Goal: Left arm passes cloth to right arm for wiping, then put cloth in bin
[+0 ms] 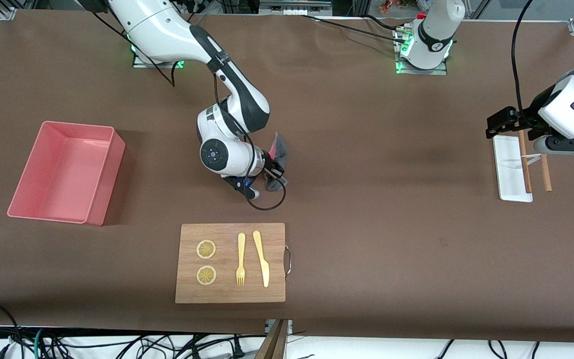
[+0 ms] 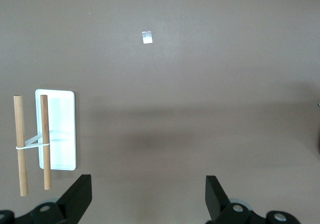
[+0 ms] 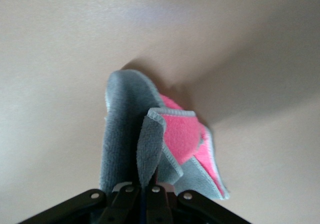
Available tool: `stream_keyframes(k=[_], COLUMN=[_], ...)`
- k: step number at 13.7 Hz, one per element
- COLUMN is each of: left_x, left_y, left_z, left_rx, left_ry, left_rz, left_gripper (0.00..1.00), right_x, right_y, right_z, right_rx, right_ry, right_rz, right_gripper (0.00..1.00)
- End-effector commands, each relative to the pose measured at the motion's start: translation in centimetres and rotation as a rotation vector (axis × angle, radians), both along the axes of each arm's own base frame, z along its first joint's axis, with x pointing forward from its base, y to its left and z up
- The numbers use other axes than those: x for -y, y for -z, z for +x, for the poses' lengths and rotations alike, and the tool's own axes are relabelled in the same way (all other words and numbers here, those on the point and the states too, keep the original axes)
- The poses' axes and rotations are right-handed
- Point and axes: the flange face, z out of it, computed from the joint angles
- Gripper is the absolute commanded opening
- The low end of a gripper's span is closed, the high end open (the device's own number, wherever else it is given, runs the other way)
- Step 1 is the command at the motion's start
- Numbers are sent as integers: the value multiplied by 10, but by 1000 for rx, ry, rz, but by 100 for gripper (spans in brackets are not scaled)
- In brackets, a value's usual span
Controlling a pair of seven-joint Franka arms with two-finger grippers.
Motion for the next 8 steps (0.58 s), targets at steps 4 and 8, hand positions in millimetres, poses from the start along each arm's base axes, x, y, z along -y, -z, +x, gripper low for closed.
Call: stream_keyframes(k=[4,8], left_x=[-2,-2], left_y=[-6,-6], left_z=[6,6], left_rx=[6,6], left_ry=[8,10], left_rz=[6,6], left_gripper=[100,100], right_x=[37,97], right_y=[20,24], right_z=[5,20], right_rx=[-42,-120], right_ry=[-143,-278], right_rz=[-45,-95], right_gripper=[0,0])
